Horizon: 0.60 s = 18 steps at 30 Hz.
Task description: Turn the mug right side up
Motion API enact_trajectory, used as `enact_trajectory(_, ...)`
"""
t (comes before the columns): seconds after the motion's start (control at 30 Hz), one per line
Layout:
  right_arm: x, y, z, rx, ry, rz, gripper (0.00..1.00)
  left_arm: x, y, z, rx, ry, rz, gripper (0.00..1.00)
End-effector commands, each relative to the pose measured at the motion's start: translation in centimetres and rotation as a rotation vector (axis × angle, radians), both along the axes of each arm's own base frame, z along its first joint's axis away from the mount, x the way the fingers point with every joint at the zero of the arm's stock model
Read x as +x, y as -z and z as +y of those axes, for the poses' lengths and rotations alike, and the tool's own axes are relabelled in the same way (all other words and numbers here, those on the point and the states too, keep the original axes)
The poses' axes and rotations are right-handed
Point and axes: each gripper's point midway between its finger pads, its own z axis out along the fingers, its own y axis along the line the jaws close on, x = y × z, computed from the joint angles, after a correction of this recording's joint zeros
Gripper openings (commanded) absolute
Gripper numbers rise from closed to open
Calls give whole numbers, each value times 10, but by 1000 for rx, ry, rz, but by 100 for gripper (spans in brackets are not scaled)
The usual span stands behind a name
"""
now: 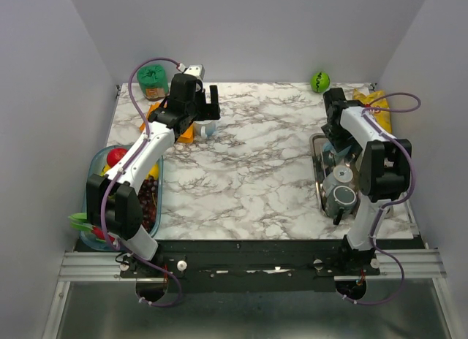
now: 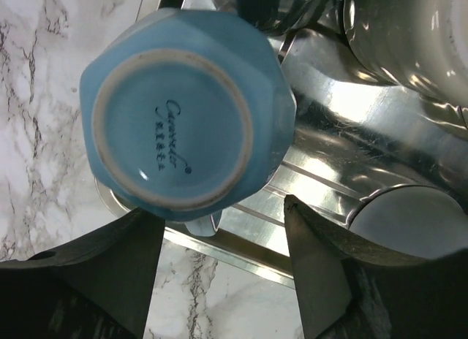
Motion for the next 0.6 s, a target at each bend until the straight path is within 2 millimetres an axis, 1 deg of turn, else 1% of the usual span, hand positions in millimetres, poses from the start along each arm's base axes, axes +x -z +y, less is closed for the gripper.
enact_trajectory(0.0, -3, 8, -12, 5, 56, 20, 71, -4, -7, 2, -11, 4, -3, 99)
enact_trajectory(0.2, -1, 13, -11, 11, 45, 28, 67, -4, -4, 2, -11, 4, 5, 99)
enact_trajectory(0.23, -1, 13, -11, 12, 46, 28, 63, -4, -3, 2, -10, 4, 8, 99)
enact_trajectory(0.3, -2, 15, -12, 13, 46, 32, 61, -4, -4, 3, -12, 2, 7, 99)
enact_trajectory(0.4, -1, 15, -12, 9, 39, 28, 48, -4, -3, 4, -10, -1, 9, 99)
enact_trajectory(0.43, -3, 17, -13, 7, 35, 32, 34, -4, -3, 4, -10, -1, 8, 99)
enact_trajectory(0.5, -2, 17, -13, 7, 31, 27, 19, -4, -2, 4, -10, -1, 11, 99)
enact_trajectory(0.53, -2, 18, -13, 7, 24, 27, 7, -4, -2, 4, -11, -1, 10, 99)
enact_trajectory(0.57, -3, 20, -11, 14, 12, 28, 1, -4, -1, 5, -11, -4, 13, 99)
